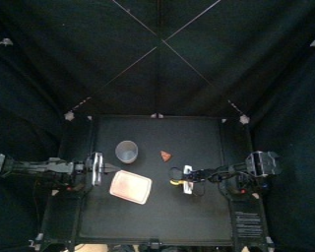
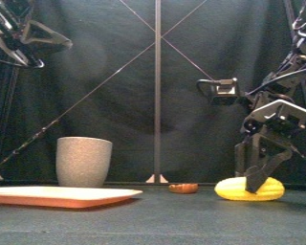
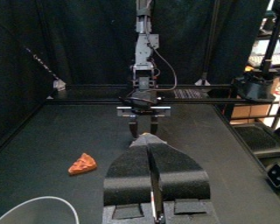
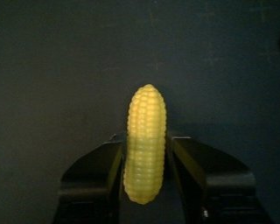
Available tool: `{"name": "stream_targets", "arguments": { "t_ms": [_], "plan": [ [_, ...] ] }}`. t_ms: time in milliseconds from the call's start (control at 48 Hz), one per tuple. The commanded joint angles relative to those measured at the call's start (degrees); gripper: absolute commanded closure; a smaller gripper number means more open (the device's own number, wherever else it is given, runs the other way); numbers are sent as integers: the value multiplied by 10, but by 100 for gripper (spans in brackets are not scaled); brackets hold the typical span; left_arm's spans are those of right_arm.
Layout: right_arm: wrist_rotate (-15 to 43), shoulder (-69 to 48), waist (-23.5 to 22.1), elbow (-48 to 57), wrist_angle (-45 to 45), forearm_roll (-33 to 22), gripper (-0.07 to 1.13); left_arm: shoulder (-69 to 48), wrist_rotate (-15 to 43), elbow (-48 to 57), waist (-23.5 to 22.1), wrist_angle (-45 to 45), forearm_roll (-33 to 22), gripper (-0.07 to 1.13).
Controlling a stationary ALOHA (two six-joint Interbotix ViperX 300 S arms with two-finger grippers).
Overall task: Pick the corn then place it on the pink plate
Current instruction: Place corn on the pink plate
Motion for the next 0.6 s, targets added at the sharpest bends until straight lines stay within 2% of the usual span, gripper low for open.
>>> {"name": "stream_targets", "arguments": {
  "t_ms": [21, 83, 188, 604],
  "plan": [
    [0, 1, -1, -17, -3, -1, 55, 1, 1, -9, 1, -3, 1, 108],
    [-1, 3, -1, -27, -3, -1, 59, 1, 1, -9, 1, -3, 1, 108],
    [-4, 4, 3, -58, -3, -1, 58, 0, 1, -9, 1, -3, 1, 109],
    [-3, 94, 25, -293, 0, -57, 58, 0, 2, 1, 1, -3, 1, 108]
  ]
}}
